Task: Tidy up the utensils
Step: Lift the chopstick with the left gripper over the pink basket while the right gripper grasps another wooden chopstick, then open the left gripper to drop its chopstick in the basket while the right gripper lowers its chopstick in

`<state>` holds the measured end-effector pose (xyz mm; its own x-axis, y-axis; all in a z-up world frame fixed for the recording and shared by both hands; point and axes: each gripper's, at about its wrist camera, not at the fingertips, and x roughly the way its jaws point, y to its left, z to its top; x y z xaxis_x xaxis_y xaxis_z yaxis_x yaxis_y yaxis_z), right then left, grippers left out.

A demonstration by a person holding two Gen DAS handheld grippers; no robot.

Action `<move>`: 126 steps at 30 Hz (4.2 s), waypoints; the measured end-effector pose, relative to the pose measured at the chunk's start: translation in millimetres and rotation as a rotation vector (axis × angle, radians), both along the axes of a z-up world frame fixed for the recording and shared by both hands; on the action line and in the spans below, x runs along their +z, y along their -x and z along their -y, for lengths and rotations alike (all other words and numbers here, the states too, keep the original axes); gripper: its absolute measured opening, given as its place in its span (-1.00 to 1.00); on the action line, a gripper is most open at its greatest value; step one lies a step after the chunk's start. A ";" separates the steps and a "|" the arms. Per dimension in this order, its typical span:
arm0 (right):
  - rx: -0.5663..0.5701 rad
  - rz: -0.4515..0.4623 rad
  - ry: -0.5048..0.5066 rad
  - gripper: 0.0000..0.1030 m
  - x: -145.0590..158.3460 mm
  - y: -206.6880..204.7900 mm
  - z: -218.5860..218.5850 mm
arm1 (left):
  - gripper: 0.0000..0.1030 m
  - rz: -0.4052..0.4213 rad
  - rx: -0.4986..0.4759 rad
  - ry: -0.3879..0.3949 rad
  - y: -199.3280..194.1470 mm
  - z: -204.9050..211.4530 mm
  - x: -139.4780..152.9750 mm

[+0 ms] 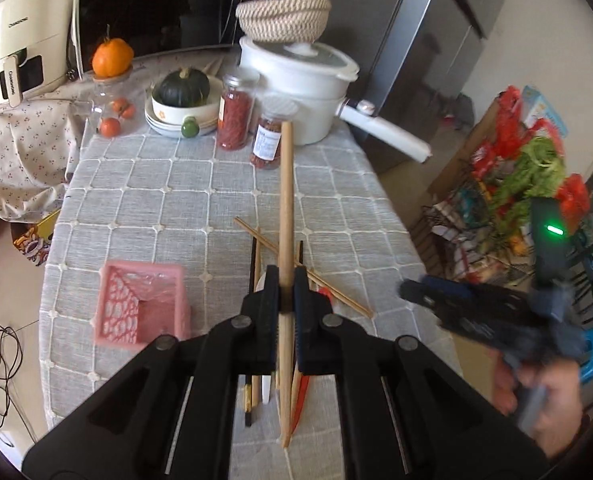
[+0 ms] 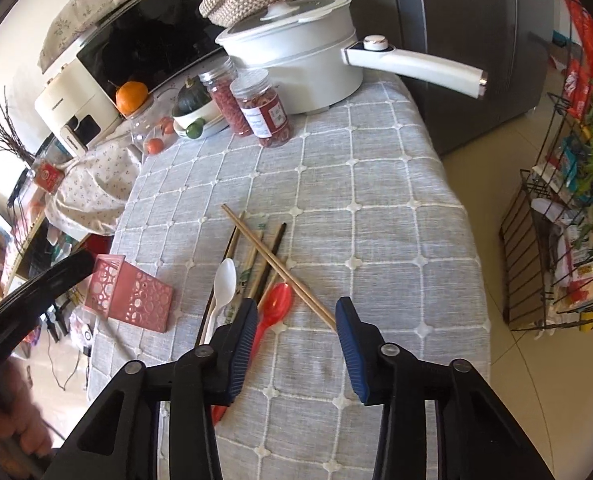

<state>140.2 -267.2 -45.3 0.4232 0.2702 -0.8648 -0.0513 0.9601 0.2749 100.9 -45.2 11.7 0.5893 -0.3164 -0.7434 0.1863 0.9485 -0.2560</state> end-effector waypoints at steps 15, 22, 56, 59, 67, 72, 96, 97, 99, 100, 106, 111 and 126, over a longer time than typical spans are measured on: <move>0.197 -0.075 0.150 -0.40 -74.7 -104.3 -89.9 | -0.86 0.165 -0.023 0.080 47.2 -73.3 13.3; 0.238 -0.131 0.271 -0.65 -107.7 -137.8 -125.4 | -0.86 0.160 -0.008 0.088 43.0 -85.5 11.2; 0.017 0.469 -0.130 -0.83 78.6 41.7 -59.1 | -0.86 0.603 0.272 -0.011 29.1 -99.1 10.6; 0.025 0.477 -0.117 -0.83 76.3 43.1 -63.4 | -0.86 0.552 0.300 -0.009 18.6 -105.7 -1.4; 0.060 0.476 -0.119 -0.83 71.9 42.6 -75.8 | -0.86 0.431 0.305 0.011 0.0 -112.8 -22.4; 0.070 0.482 -0.127 -0.82 70.2 44.0 -82.4 | -0.85 0.386 0.283 0.021 -4.4 -111.2 -24.9; 0.027 0.662 -0.281 -0.82 78.3 9.3 -166.5 | 0.67 0.034 0.377 -0.104 35.4 -166.9 -24.9; 0.004 0.674 -0.284 -0.82 75.4 5.9 -168.8 | 0.67 0.020 0.379 -0.094 36.5 -171.3 -26.9; -0.029 0.702 -0.277 -0.82 70.8 2.2 -172.9 | 0.67 0.001 0.381 -0.079 38.2 -177.4 -29.2; -0.043 0.718 -0.266 -0.82 68.5 1.1 -175.7 | 0.67 -0.006 0.382 -0.077 38.4 -178.9 -30.1; -0.071 0.739 -0.200 -0.82 46.2 -2.4 -192.9 | 0.67 -0.017 0.375 -0.074 35.4 -179.3 -29.0; -0.029 0.694 -0.240 -0.78 30.1 3.5 -194.7 | 0.67 -0.013 0.360 -0.076 35.5 -175.5 -28.4; 0.146 0.566 -0.173 0.12 90.4 42.1 -135.0 | 0.67 0.019 0.268 -0.128 47.4 -143.3 -26.6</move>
